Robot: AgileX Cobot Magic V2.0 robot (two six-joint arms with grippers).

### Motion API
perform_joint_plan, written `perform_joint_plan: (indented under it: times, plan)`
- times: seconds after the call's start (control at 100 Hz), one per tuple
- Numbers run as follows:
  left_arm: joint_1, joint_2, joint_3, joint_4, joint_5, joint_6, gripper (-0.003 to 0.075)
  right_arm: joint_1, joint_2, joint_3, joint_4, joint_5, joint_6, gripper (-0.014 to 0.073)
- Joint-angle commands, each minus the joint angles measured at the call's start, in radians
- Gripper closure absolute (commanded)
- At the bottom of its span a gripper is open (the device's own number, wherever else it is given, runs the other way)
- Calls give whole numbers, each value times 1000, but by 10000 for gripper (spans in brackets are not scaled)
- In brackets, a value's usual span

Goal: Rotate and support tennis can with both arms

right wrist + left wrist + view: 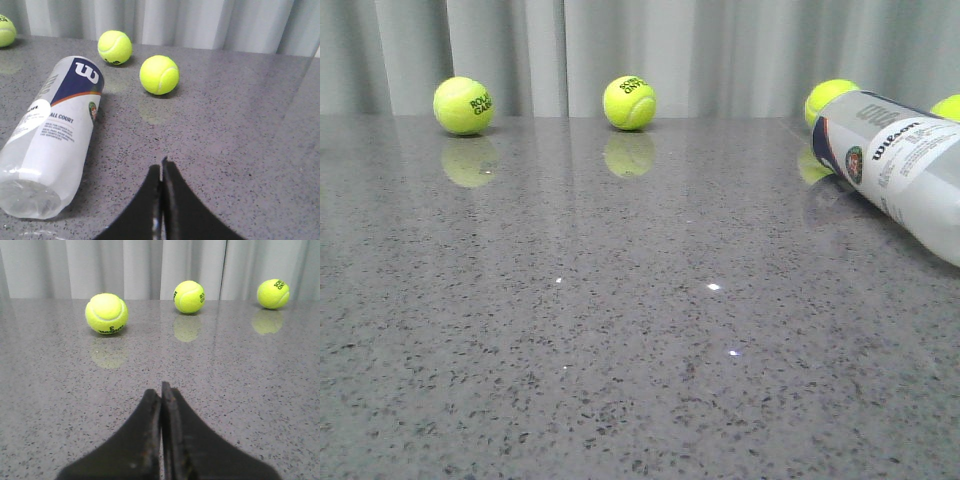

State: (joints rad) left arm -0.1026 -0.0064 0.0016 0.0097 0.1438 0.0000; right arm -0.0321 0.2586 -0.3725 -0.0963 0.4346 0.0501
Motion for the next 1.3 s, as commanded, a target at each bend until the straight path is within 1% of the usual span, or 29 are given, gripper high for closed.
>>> perform_joint_plan:
  times: [0.0, 0.07, 0.17, 0.21, 0.24, 0.26, 0.28, 0.3, 0.33, 0.34, 0.35, 0.37, 0.38, 0.39, 0.4, 0.41, 0.44, 0.5, 0.55, 0.66, 0.84, 1.01, 1.18, 1.29]
  plan:
    - [3, -33, 44, -10, -83, -13, 738, -6, 108, -116, -17, -41, -3, 663]
    - [3, -33, 44, -10, -83, -13, 738, -6, 198, -183, -17, -54, -3, 663]
    - [3, -33, 44, -10, -83, -13, 738, -6, 312, -283, 8, -8, -3, 656]
    - [3, -33, 44, -10, -83, -13, 738, -5, 355, -332, 27, 28, -3, 621]
    - [3, -33, 44, -10, -83, -13, 738, -5, 384, -365, 45, 71, -3, 575]
    - [3, -33, 44, -10, -83, -13, 738, -5, 406, -390, 60, 96, -3, 509]
    - [3, -33, 44, -10, -83, -13, 738, -5, 427, -414, 73, 112, -3, 470]
    - [3, -33, 44, -10, -83, -13, 738, -5, 448, -437, 83, 145, -3, 380]
    - [3, -33, 44, -10, -83, -13, 738, -5, 477, -467, 96, 167, -3, 306]
    - [3, -33, 44, -10, -83, -13, 738, -5, 484, -474, 96, 180, -3, 254]
    - [3, -33, 44, -10, -83, -13, 738, -5, 498, -489, 107, 186, -3, 228]
    - [3, -33, 44, -10, -83, -13, 739, -5, 517, -510, 117, 207, -4, 125]
    - [3, -33, 44, -10, -83, -13, 738, -5, 524, -516, 120, 212, -4, 125]
    - [3, -33, 44, -10, -83, -13, 738, -5, 536, -530, 126, 221, -4, 53]
    - [3, -33, 44, -10, -83, -13, 738, -5, 542, -537, 131, 221, -4, 53]
    - [3, -33, 44, -10, -83, -13, 738, -5, 549, -544, 134, 232, -4, 6]
    - [3, -33, 44, -10, -83, -13, 738, -5, 575, -570, 149, 253, -4, -76]
    - [3, -33, 44, -10, -83, -13, 738, -4, 637, -628, 178, 299, -7, -42]
    - [3, -33, 44, -10, -83, -13, 738, -4, 683, -669, 209, 330, -7, -29]
    - [3, -33, 44, -10, -83, -13, 738, -1, 791, -756, 294, 406, -15, -29]
    - [3, -33, 44, -10, -83, -13, 738, 49, 979, -875, 403, 536, -15, -29]
    - [3, -33, 44, -10, -83, -13, 738, 96, 1145, -950, 416, 598, -15, -29]
    - [3, -33, 44, -10, -83, -13, 739, 113, 1276, -983, 418, 605, -15, -29]
    - [3, -33, 44, -10, -83, -13, 738, 113, 1340, -984, 418, 588, -43, -29]
